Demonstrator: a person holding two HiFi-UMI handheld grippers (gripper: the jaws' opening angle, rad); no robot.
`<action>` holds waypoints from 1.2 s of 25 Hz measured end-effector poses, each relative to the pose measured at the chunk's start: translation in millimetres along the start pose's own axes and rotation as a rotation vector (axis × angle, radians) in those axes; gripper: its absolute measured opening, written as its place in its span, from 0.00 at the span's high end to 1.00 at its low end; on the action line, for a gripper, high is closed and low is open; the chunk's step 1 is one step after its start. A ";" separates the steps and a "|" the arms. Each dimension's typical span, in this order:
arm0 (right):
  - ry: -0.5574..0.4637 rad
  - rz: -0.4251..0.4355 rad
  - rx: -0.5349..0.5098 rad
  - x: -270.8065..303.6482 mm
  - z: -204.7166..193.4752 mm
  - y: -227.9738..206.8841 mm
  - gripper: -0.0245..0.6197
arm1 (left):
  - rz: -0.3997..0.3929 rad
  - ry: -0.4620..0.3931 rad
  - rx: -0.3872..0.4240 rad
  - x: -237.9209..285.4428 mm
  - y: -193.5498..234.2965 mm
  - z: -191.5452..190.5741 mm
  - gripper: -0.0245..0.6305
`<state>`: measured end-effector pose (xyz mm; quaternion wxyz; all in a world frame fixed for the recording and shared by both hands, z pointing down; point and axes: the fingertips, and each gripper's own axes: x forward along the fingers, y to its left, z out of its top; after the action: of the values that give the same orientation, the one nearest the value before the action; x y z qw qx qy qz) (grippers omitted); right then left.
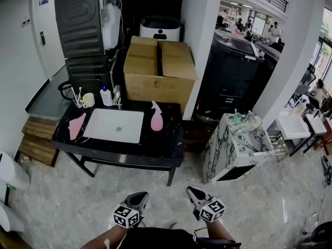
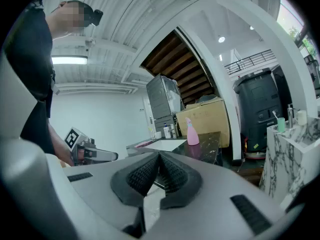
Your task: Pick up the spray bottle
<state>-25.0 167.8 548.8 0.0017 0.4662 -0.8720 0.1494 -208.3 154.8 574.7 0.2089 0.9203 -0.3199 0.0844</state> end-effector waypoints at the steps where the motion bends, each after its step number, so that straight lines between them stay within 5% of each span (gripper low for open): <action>1: -0.006 -0.005 -0.001 -3.0 3.4 -8.6 0.92 | -0.001 -0.002 0.007 7.7 -2.5 3.9 0.95; 30: 0.005 0.069 0.056 -69.6 -8.9 -117.7 0.92 | 0.182 -0.042 0.003 74.4 -90.2 -8.7 0.95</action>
<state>108.9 165.4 577.9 -0.0141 0.4355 -0.8829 0.1748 -94.1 181.3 574.2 0.1923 0.8892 -0.4065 0.0841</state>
